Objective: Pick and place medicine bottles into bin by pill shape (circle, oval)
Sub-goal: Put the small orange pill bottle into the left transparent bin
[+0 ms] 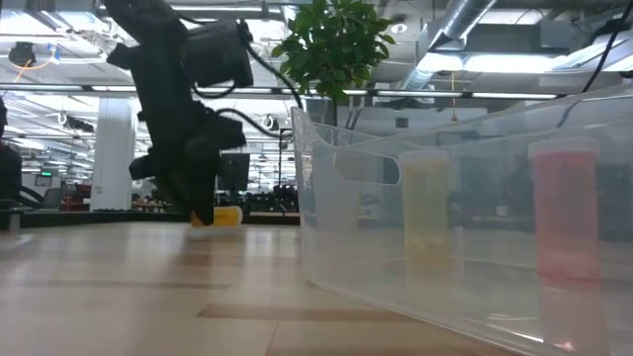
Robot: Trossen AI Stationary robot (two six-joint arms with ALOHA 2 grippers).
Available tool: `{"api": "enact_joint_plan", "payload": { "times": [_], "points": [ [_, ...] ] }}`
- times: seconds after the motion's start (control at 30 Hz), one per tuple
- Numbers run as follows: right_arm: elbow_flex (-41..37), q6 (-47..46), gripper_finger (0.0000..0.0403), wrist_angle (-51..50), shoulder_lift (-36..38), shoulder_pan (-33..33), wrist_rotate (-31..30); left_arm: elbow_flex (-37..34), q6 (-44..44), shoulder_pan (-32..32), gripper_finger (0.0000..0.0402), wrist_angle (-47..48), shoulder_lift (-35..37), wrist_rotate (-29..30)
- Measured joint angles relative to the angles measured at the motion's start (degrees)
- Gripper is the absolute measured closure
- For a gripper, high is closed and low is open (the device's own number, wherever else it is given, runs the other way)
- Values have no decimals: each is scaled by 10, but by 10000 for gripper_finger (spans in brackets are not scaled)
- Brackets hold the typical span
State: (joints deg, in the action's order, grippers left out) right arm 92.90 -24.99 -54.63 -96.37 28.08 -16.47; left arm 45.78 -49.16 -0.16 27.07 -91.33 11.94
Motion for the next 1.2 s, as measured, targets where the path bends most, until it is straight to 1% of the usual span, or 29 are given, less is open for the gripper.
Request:
{"api": "enact_joint_plan", "payload": {
  "times": [0.13,0.27,0.33,0.47,0.63,0.77,0.87,0.97,1.1,1.2],
  "points": [
    [0,15,194,8,14,0,-3,0,13,-22,301,-3,39,-22],
    [0,30,194,38,42,-9,-15,0,24,-60,307,-27,112,-28],
    [0,43,194,60,61,-15,-20,1,32,-83,312,-53,158,-21],
    [0,63,194,108,93,-34,-19,2,72,-131,310,-146,249,5],
    [0,82,185,175,106,-66,2,2,134,-177,296,-245,323,25],
    [0,111,149,217,98,-95,63,3,167,-203,299,-293,342,15],
    [0,120,118,247,84,-117,106,2,175,-213,302,-304,341,-13],
    [0,128,96,275,73,-134,128,2,174,-220,302,-305,336,-29],
    [0,148,86,290,66,-146,140,2,174,-230,303,-307,329,-43],
    [0,169,86,315,59,-156,168,2,174,-231,303,-306,322,-52]
  ]
}}
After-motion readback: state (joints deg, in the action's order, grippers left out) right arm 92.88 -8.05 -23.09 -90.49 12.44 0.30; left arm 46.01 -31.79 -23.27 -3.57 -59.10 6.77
